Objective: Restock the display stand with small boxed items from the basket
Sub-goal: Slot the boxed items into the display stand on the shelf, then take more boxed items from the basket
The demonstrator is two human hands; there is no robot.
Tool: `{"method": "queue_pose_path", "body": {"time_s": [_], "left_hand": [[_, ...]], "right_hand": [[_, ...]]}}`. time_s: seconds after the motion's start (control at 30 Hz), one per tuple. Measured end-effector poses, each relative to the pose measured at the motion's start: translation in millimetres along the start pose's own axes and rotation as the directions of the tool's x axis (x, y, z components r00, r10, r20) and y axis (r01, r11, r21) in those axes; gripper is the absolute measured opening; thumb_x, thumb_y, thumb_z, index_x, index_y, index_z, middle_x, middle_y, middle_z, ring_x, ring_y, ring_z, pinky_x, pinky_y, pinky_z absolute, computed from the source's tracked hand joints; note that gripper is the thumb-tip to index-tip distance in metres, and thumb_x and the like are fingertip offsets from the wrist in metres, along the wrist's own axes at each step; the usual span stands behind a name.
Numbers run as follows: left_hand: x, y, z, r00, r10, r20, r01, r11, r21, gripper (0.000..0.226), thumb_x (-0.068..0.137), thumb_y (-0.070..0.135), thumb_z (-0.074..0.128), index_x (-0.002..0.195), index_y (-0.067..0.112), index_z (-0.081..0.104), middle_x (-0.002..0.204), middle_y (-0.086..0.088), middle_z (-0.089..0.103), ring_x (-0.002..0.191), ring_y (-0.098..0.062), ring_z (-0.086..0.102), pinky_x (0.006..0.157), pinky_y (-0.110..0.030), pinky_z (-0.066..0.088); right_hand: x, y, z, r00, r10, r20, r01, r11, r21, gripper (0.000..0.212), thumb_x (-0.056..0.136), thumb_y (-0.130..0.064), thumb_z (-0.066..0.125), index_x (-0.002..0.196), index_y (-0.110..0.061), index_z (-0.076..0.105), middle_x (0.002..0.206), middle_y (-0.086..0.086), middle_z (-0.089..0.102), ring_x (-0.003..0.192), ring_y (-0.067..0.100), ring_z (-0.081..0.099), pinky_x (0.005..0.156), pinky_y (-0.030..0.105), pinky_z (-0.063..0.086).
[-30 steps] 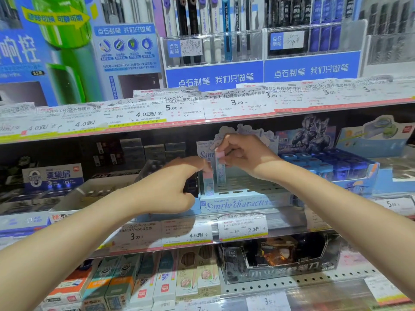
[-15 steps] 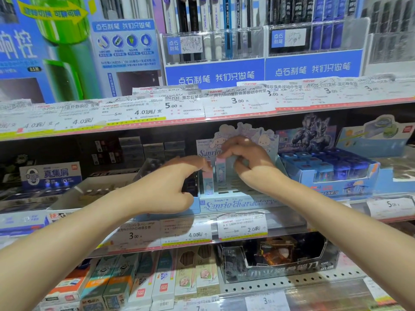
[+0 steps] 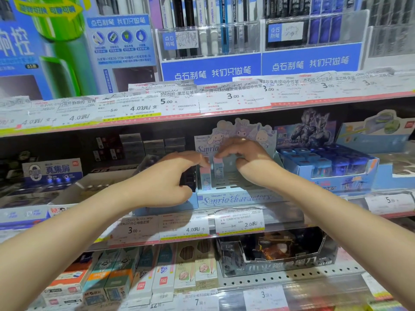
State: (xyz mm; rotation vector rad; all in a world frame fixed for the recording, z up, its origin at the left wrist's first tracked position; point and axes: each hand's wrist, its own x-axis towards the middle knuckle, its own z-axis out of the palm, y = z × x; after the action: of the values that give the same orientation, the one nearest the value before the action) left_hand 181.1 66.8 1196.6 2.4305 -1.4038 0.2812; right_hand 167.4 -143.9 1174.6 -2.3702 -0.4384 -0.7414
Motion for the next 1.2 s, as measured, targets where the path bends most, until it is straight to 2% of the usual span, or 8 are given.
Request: {"method": "queue_pose_path", "body": {"time_s": [0.17, 0.27, 0.33, 0.53, 0.7, 0.87, 1.03, 1.2], "left_hand": [[2.4, 6.3, 0.8, 0.998, -0.032, -0.053, 0.033, 0.999, 0.012, 0.055, 0.069, 0.021, 0.047, 0.123, 0.024, 0.053, 0.123, 0.008, 0.056, 0.11, -0.006, 0.051, 0.096, -0.023, 0.041], [0.7, 14.9, 5.0, 0.979, -0.089, -0.182, 0.082, 0.996, -0.044, 0.053, 0.073, 0.022, 0.049, 0.126, 0.023, 0.049, 0.112, 0.003, 0.06, 0.087, -0.001, 0.059, 0.081, -0.021, 0.05], [-2.5, 23.9, 8.5, 0.95, -0.079, -0.3, 0.068, 0.996, -0.05, 0.054, 0.07, 0.032, 0.045, 0.122, 0.02, 0.054, 0.108, 0.002, 0.062, 0.091, -0.015, 0.062, 0.083, -0.028, 0.051], [-23.2, 63.2, 29.1, 0.898, -0.059, -0.437, 0.047, 0.998, -0.038, 0.034, 0.073, 0.034, 0.05, 0.088, 0.007, 0.063, 0.073, 0.001, 0.06, 0.07, -0.01, 0.053, 0.061, -0.014, 0.039], [-53.5, 88.5, 71.6, 0.925, -0.225, -0.307, 0.143, 0.953, -0.267, 0.031, 0.07, 0.045, 0.052, 0.078, 0.016, 0.061, 0.055, 0.009, 0.052, 0.051, -0.005, 0.045, 0.049, -0.01, 0.032], [-93.5, 94.1, 123.5, 0.927, -0.349, -0.137, 0.288, 0.896, -0.337, 0.02, 0.074, 0.037, 0.061, 0.073, 0.017, 0.061, 0.053, 0.008, 0.053, 0.046, -0.004, 0.043, 0.047, -0.01, 0.03], [-145.5, 83.9, 177.9, 0.895, -0.442, 0.067, 0.42, 0.78, -0.463, 0.02, 0.073, 0.038, 0.062, 0.07, 0.019, 0.058, 0.051, 0.01, 0.049, 0.045, -0.003, 0.038, 0.045, -0.015, 0.029], [-194.1, 72.9, 246.1, 0.861, -0.467, 0.201, 0.508, 0.783, -0.36, 0.019, 0.078, 0.032, 0.068, 0.067, 0.024, 0.055, 0.049, 0.009, 0.048, 0.043, 0.0, 0.045, 0.042, -0.014, 0.027]], "right_hand": [[-24.1, -3.1, -9.6, 0.997, 0.068, 0.021, -0.07, 0.992, 0.108, 0.058, 0.077, 0.002, 0.039, 0.129, -0.022, 0.047, 0.119, -0.001, 0.055, 0.108, 0.014, 0.052, 0.095, 0.024, 0.038], [-38.4, -4.9, -18.8, 0.997, 0.05, -0.066, -0.038, 0.985, 0.166, 0.051, 0.073, -0.014, 0.041, 0.123, -0.026, 0.048, 0.107, -0.01, 0.056, 0.102, 0.01, 0.053, 0.093, 0.027, 0.043], [-49.1, -8.9, -25.5, 0.992, 0.021, -0.121, 0.0, 0.985, 0.174, 0.038, 0.078, -0.021, 0.046, 0.116, -0.023, 0.052, 0.096, -0.015, 0.056, 0.091, 0.008, 0.056, 0.085, 0.024, 0.045], [-94.8, -14.8, -31.9, 0.995, 0.026, -0.098, 0.011, 0.934, 0.357, 0.013, 0.081, -0.025, 0.058, 0.093, -0.02, 0.058, 0.067, -0.007, 0.056, 0.059, 0.017, 0.049, 0.058, 0.029, 0.043], [-138.6, -13.2, -19.1, 0.993, 0.12, 0.007, -0.106, 0.855, 0.508, 0.012, 0.076, -0.029, 0.058, 0.081, -0.018, 0.059, 0.051, -0.009, 0.053, 0.053, 0.016, 0.045, 0.053, 0.026, 0.038], [-195.7, -11.6, 10.5, 0.975, 0.146, 0.168, -0.215, 0.812, 0.542, 0.012, 0.076, -0.03, 0.059, 0.083, -0.021, 0.061, 0.058, 0.014, 0.053, 0.051, 0.018, 0.043, 0.052, 0.025, 0.04], [-260.4, -5.3, 55.9, 0.913, 0.232, 0.335, -0.385, 0.763, 0.52, 0.015, 0.077, -0.037, 0.058, 0.082, -0.023, 0.062, 0.056, 0.007, 0.054, 0.055, 0.029, 0.047, 0.052, 0.032, 0.042], [-331.4, 12.8, 120.2, 0.825, 0.349, 0.445, -0.541, 0.717, 0.439, 0.012, 0.078, -0.036, 0.057, 0.08, -0.026, 0.062, 0.065, 0.017, 0.059, 0.056, 0.026, 0.052, 0.058, 0.046, 0.047]]}}
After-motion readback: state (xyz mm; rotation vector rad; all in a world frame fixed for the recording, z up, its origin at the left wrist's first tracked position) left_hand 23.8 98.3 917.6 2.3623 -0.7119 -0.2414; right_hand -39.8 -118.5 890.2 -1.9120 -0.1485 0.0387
